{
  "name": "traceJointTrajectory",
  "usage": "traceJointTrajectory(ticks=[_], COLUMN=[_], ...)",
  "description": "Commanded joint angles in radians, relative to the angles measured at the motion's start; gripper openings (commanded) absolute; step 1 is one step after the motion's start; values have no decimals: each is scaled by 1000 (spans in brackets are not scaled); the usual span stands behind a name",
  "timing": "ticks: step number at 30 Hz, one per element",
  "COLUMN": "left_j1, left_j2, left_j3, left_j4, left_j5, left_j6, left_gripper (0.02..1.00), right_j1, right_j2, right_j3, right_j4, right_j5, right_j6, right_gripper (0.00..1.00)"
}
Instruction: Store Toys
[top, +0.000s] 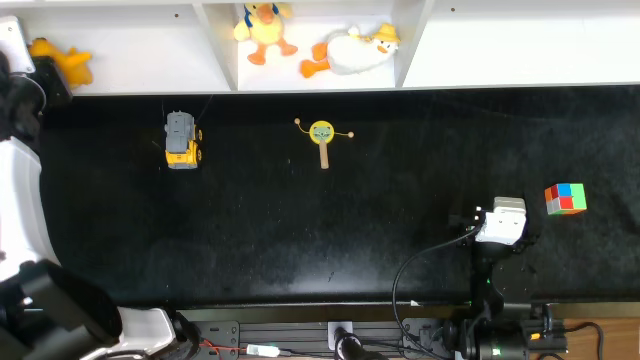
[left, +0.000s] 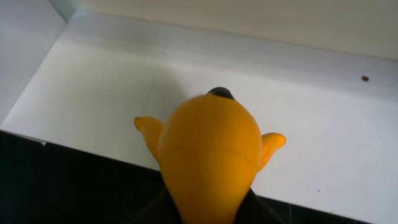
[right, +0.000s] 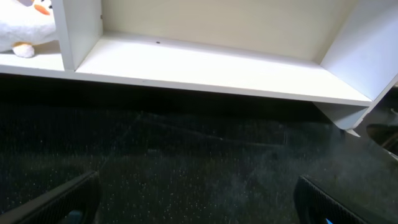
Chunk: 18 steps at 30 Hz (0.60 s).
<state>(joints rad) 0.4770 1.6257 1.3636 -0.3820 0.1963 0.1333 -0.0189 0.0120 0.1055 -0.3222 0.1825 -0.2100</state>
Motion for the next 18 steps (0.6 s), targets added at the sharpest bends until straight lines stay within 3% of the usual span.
traceJointTrajectory(ticks=[1, 18], left_j1=[-11, -23], left_j2=[24, 103], left_j3=[25, 25], left_j4=[19, 70], left_j5=[31, 64], left_j6=[-12, -31], left_gripper=[178, 207], right_j1=[-3, -3], right_j2=[-8, -8], right_j3=[-8, -8], right_j4=[8, 8], right_j5=[-6, -6], right_j6=[8, 8], right_gripper=[993, 996])
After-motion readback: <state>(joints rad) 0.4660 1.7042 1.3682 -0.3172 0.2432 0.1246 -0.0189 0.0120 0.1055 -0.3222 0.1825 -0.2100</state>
